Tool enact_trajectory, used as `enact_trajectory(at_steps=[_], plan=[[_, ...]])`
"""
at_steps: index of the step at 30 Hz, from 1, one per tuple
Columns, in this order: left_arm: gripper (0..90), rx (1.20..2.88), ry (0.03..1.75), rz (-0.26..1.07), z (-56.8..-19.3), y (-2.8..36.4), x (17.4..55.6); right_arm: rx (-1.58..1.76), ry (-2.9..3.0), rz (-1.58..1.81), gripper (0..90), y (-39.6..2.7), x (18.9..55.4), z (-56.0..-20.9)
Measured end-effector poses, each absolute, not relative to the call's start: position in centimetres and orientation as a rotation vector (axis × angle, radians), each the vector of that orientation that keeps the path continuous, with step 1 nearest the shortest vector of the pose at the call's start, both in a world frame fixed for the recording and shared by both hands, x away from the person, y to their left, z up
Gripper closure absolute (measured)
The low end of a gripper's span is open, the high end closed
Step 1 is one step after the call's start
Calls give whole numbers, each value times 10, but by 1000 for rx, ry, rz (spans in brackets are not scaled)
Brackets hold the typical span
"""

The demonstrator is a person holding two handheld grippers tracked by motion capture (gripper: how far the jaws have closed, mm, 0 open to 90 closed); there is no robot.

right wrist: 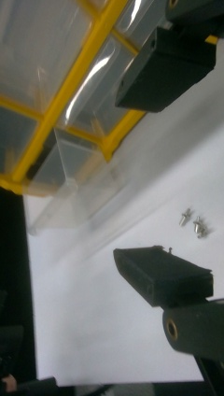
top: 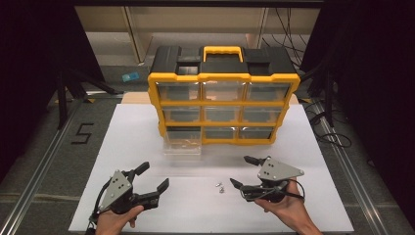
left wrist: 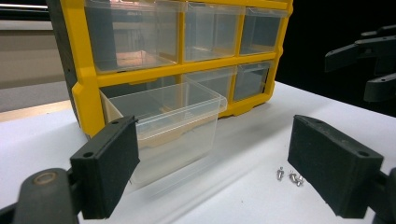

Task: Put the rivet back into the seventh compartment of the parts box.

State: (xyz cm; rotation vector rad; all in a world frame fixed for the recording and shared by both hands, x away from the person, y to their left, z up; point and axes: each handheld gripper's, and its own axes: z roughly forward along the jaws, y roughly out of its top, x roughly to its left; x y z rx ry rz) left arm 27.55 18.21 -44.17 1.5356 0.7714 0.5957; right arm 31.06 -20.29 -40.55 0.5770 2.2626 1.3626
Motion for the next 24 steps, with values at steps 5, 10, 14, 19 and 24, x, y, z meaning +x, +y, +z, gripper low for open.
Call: enact_trajectory(at_steps=[5, 10, 14, 19, 24], plan=[[161, 1541, 792, 591, -441, 182, 274, 499, 2371, 1304, 275, -186, 320, -396], [161, 1541, 794, 590, -441, 182, 275, 454, 2455, 1229, 298, -170, 333, -387], [161, 1542, 790, 596, -441, 183, 275, 437, 2517, 1163, 303, -164, 343, -383], [161, 1542, 792, 596, -441, 183, 275, 438, 2589, 1072, 303, -155, 359, -384], [161, 1543, 790, 595, -441, 183, 275, 425, 2670, 972, 309, -141, 372, -393]])
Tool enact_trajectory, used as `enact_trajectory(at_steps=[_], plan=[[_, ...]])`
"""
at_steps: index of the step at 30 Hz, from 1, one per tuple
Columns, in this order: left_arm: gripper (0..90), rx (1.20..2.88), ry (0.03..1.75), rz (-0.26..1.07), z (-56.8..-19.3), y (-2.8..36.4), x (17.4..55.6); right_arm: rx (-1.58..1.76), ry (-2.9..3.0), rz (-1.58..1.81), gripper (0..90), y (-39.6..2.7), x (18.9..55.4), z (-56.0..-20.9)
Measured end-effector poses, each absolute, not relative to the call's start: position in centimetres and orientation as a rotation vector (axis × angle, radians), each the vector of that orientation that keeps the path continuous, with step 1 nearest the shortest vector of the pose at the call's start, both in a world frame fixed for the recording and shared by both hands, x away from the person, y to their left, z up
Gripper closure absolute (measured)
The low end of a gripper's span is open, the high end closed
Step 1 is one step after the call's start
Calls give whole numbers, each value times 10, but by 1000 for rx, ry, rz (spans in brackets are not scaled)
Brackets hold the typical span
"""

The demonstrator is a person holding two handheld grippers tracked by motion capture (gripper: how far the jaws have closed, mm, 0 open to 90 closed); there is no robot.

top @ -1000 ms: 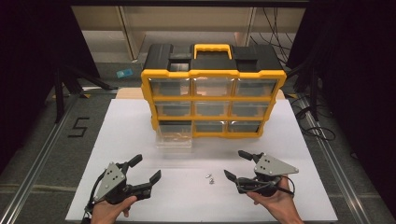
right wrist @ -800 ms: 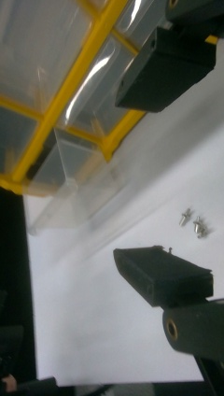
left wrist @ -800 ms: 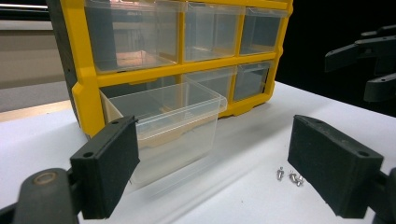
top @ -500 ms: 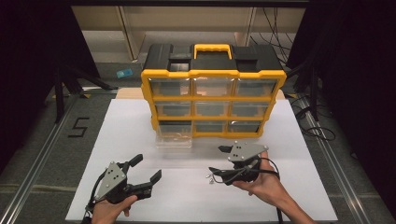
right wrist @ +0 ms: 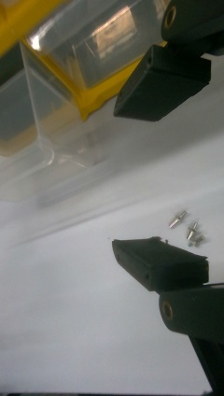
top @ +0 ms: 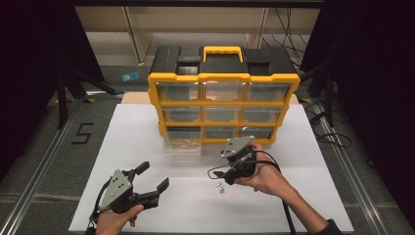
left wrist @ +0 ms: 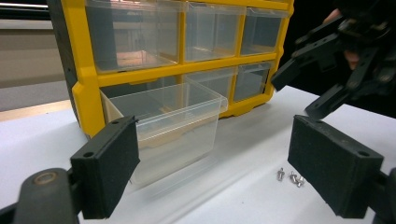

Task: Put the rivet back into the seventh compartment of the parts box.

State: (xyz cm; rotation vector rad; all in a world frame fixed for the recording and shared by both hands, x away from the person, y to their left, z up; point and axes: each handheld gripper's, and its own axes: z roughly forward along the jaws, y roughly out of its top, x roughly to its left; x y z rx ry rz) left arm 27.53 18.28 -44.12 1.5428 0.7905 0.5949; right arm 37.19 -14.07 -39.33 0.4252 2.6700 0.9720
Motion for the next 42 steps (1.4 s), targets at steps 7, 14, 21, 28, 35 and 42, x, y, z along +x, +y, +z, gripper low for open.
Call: enact_trajectory(at_steps=[7, 14, 21, 28, 35, 42], plan=[[161, 1540, 790, 595, -441, 183, 275, 352, 2796, 791, 357, -118, 386, -411], [161, 1536, 792, 591, -441, 183, 274, 318, 2931, 591, 420, -107, 391, -428], [161, 1540, 792, 594, -441, 183, 275, 332, 2967, 528, 490, -103, 395, -438], [161, 1538, 793, 592, -441, 183, 274, 339, 3004, 398, 571, -99, 397, -447], [162, 1544, 792, 592, -441, 183, 274, 424, 3074, 279, 651, -98, 401, -452], [162, 1543, 794, 591, -441, 183, 274, 372, 3055, 323, 805, -97, 404, -458]])
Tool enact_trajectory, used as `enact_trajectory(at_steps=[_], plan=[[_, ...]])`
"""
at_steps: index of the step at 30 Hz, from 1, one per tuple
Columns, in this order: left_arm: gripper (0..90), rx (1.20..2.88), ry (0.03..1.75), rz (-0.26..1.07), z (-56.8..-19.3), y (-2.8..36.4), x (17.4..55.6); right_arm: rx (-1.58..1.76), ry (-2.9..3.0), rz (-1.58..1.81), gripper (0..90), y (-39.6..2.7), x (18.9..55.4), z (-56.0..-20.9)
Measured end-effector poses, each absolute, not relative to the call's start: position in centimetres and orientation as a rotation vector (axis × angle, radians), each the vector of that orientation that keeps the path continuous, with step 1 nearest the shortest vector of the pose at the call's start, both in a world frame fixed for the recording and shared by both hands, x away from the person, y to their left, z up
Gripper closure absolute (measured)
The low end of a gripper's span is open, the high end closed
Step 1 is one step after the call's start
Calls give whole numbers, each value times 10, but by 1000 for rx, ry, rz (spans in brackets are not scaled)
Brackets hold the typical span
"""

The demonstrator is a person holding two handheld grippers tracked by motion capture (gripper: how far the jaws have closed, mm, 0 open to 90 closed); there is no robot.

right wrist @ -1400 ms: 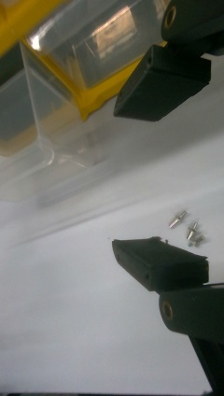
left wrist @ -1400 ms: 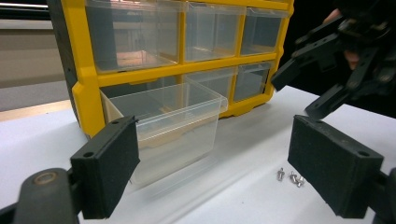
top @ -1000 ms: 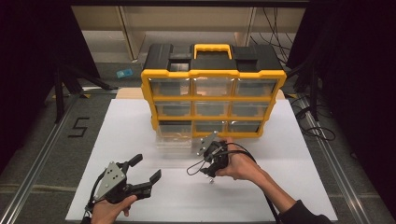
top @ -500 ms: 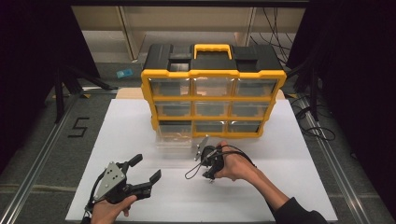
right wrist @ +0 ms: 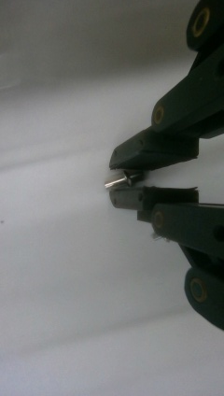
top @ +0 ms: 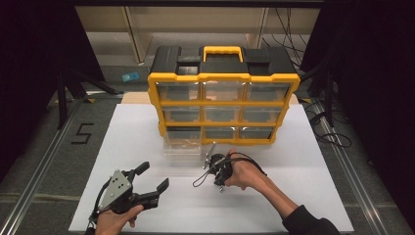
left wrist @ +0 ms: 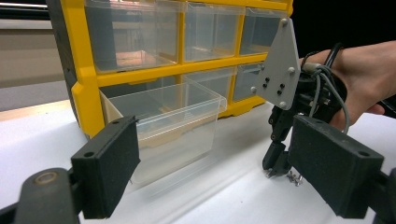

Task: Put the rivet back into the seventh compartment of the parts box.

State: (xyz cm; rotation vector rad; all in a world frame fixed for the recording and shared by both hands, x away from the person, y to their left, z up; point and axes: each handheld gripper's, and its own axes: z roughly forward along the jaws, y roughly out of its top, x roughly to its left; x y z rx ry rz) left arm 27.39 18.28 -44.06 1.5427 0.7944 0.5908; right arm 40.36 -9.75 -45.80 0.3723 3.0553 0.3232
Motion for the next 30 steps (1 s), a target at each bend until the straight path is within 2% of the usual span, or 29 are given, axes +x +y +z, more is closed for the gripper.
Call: enact_trajectory(at_steps=[7, 22, 30], plan=[[162, 1544, 794, 591, -441, 183, 274, 312, 3064, 308, 828, -95, 401, -456], [162, 1544, 797, 590, -441, 183, 275, 341, 2939, 679, 830, -98, 403, -401], [162, 1537, 789, 591, -441, 183, 276, 296, 2897, 677, 831, -93, 404, -378]])
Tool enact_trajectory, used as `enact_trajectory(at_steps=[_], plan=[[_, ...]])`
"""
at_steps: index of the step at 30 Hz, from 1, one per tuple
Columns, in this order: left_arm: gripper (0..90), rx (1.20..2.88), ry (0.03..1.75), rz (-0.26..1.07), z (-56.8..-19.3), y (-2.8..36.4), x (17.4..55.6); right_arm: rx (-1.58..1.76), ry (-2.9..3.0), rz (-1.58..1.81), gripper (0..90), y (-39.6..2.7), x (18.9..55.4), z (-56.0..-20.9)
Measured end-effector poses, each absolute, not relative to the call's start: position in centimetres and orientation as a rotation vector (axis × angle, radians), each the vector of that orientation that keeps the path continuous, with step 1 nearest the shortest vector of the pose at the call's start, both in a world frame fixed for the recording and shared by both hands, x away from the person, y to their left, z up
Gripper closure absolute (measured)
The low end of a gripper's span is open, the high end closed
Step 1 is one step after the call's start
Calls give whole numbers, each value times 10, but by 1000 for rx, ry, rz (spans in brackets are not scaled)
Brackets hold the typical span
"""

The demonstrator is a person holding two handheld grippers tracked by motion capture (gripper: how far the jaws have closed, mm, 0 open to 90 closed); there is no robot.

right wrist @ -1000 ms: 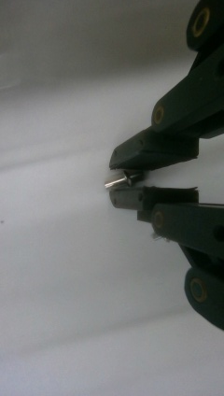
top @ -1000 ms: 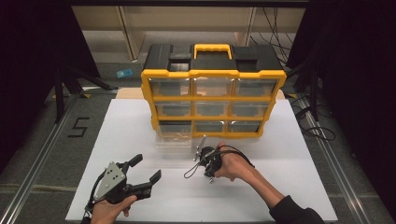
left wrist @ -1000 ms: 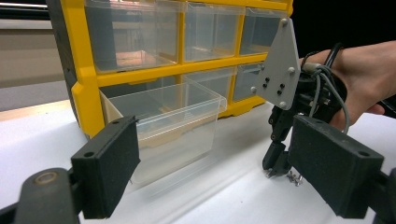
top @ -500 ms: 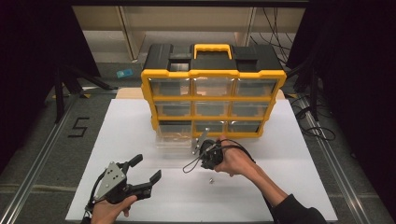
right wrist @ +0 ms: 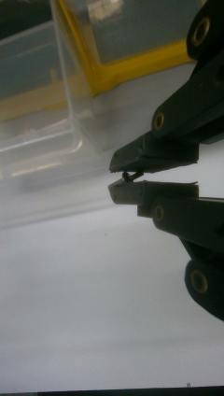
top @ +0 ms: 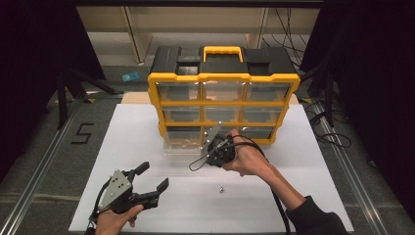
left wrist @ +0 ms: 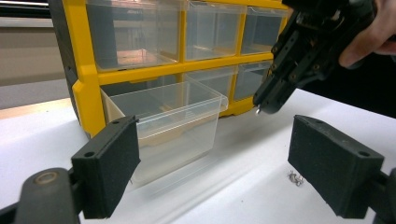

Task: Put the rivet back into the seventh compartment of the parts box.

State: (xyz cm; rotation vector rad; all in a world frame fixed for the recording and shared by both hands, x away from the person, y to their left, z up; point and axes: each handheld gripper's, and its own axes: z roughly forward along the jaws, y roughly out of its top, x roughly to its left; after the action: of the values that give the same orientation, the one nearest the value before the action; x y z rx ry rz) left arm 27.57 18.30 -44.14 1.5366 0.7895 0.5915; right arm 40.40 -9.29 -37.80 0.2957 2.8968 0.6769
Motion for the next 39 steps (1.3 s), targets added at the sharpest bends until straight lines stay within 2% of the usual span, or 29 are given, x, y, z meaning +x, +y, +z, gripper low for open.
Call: enact_trajectory(at_steps=[16, 39], plan=[[162, 1533, 777, 589, -442, 183, 276, 254, 2762, 851, 831, -68, 416, -337], [162, 1541, 792, 586, -441, 183, 274, 303, 2712, 884, 831, -30, 447, -331]])
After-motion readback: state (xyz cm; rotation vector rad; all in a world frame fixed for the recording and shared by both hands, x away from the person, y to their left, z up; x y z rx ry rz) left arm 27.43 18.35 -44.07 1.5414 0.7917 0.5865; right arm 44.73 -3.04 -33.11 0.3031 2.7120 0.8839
